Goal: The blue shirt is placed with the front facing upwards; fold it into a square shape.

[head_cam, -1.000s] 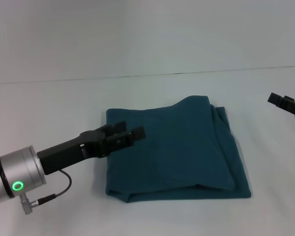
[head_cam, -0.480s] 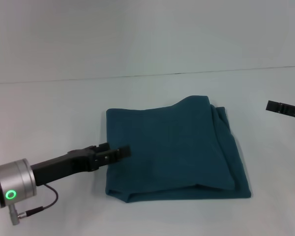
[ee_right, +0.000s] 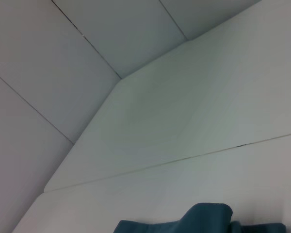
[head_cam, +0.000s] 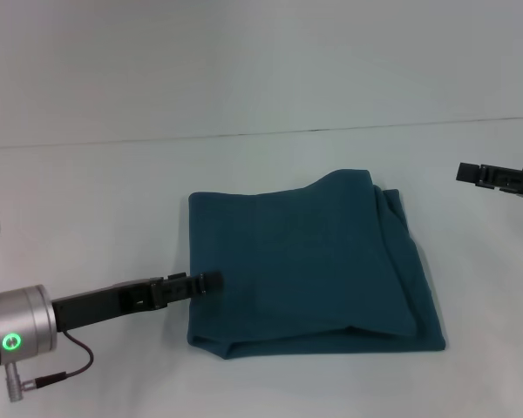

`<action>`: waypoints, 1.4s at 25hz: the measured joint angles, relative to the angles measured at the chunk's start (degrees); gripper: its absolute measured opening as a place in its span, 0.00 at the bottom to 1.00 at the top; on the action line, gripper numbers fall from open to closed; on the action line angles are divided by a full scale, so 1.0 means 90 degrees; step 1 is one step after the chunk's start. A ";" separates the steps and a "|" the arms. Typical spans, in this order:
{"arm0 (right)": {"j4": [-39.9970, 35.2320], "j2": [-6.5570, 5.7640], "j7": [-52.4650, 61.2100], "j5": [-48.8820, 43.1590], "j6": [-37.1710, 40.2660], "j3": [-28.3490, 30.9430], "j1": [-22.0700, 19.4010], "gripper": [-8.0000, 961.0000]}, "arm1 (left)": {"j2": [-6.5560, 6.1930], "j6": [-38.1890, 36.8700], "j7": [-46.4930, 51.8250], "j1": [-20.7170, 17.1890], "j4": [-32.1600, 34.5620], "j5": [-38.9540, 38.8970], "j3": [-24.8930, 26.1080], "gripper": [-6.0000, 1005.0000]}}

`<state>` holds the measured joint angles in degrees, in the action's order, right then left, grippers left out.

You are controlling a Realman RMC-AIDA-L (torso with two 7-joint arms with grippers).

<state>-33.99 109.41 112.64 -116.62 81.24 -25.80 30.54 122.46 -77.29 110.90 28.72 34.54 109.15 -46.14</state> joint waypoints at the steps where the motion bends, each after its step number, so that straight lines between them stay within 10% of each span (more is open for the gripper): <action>1: -0.0001 -0.0004 0.0001 -0.0001 -0.0007 -0.0002 0.0011 0.73 | -0.0010 -0.0006 0.0101 0.0031 0.0004 0.0074 -0.0013 0.96; 35: -0.0012 -0.0027 -0.0024 -0.0006 -0.0060 0.0043 -0.0067 0.73 | -0.0001 0.0397 0.0804 0.0494 -0.0066 0.1055 -0.0225 0.96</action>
<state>-34.10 109.17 112.42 -116.67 80.71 -25.41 29.93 122.45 -73.72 118.14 33.17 33.95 118.64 -48.17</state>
